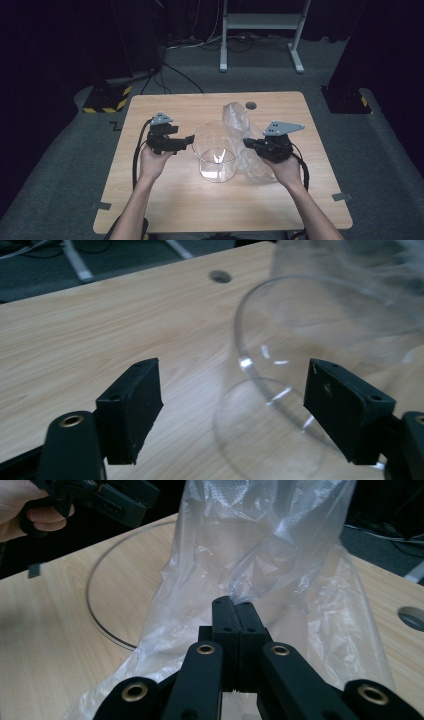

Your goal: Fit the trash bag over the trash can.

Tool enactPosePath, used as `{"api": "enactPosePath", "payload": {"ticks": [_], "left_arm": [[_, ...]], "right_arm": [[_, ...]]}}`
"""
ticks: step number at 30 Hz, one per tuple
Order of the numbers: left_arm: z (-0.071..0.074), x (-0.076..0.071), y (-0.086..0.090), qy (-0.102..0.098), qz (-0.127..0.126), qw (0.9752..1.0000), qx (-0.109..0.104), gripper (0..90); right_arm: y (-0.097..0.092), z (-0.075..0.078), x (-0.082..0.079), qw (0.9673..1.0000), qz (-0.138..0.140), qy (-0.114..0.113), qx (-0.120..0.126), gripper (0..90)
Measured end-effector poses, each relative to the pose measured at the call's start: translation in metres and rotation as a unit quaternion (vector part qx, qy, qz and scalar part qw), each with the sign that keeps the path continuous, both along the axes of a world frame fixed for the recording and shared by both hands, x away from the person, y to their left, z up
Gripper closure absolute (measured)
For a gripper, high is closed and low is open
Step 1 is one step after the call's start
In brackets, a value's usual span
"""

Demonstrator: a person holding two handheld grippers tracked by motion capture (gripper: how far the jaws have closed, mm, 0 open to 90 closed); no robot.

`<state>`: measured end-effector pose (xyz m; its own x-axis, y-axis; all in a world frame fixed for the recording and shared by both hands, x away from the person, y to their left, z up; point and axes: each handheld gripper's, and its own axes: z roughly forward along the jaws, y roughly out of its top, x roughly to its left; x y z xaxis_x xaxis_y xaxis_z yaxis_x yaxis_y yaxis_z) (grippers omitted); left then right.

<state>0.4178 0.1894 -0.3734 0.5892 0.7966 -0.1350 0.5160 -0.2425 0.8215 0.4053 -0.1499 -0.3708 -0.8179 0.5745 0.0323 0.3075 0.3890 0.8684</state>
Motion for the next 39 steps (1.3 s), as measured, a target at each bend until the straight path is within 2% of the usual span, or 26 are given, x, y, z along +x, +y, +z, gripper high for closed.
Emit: {"api": "enactPosePath", "payload": {"ticks": [1,5,6,7,8,11,15,23,25,26,27,28,29,30,34,35,37,38,39], "left_arm": [[0.007,-0.002,-0.009,-0.007,-0.014,0.9999,0.002,22.0],[0.015,-0.006,-0.022,-0.009,-0.027,0.9996,0.002,21.5],[0.018,-0.006,-0.029,-0.005,-0.036,0.9993,0.0,21.5],[0.018,-0.006,-0.029,-0.005,-0.036,0.9993,0.0,21.5],[0.02,-0.006,-0.037,-0.005,-0.043,0.999,0.006,21.4],[0.019,-0.005,-0.047,0.0,-0.053,0.9986,0.002,20.7],[0.015,-0.006,-0.055,0.002,-0.061,0.998,0.012,20.2],[0.005,-0.003,-0.067,0.016,-0.072,0.9972,0.014,30.3],[0.003,-0.003,-0.07,0.015,-0.073,0.997,0.022,33.9],[0.001,-0.002,-0.071,0.01,-0.071,0.9971,0.024,38.4],[0.0,-0.002,-0.071,0.009,-0.071,0.9971,0.023,52.8],[-0.001,-0.001,-0.072,0.012,-0.073,0.9969,0.028,59.9],[-0.001,-0.001,-0.072,0.012,-0.073,0.9969,0.028,65.6],[-0.003,-0.001,-0.073,0.019,-0.074,0.9964,0.038,71.8],[-0.005,0.0,-0.073,0.024,-0.073,0.9959,0.047,86.9],[-0.006,0.0,-0.072,0.023,-0.074,0.9959,0.046,86.9],[-0.007,0.0,-0.072,0.022,-0.072,0.9949,0.068,89.1],[-0.007,0.0,-0.072,0.022,-0.072,0.9949,0.068,89.2],[-0.007,-0.001,-0.073,0.021,-0.07,0.9942,0.078,89.2]], "right_arm": [[0.006,0.002,-0.001,1.0,0.007,-0.003,-0.002,89.9],[0.016,0.004,0.0,0.9998,0.018,0.0,-0.005,89.9],[0.022,0.002,0.001,0.9996,0.026,0.005,-0.012,90.0],[0.025,0.0,0.001,0.9994,0.029,0.009,-0.017,90.0],[0.029,-0.002,0.001,0.999,0.034,0.012,-0.025,89.9],[0.036,-0.007,0.001,0.9981,0.046,0.023,-0.034,89.9],[0.042,-0.012,0.001,0.9968,0.06,0.032,-0.042,89.9],[0.049,-0.017,0.002,0.9952,0.073,0.041,-0.05,89.9],[0.051,-0.018,0.002,0.9949,0.075,0.045,-0.051,89.8],[0.052,-0.018,0.002,0.9947,0.077,0.046,-0.051,89.8],[0.054,-0.02,0.002,0.9938,0.084,0.047,-0.055,89.6],[0.054,-0.02,0.002,0.9937,0.084,0.048,-0.056,89.5],[0.054,-0.02,0.002,0.9937,0.084,0.048,-0.056,89.5],[0.054,-0.021,0.002,0.9937,0.085,0.046,-0.055,88.3],[0.054,-0.021,0.002,0.9941,0.082,0.046,-0.055,83.0],[0.054,-0.021,0.002,0.9944,0.08,0.044,-0.054,79.3],[0.051,-0.02,0.0,0.9959,0.065,0.03,-0.055,66.0],[0.051,-0.02,0.0,0.9959,0.065,0.03,-0.055,66.0],[0.05,-0.019,0.0,0.9965,0.059,0.027,-0.052,61.1]]}}
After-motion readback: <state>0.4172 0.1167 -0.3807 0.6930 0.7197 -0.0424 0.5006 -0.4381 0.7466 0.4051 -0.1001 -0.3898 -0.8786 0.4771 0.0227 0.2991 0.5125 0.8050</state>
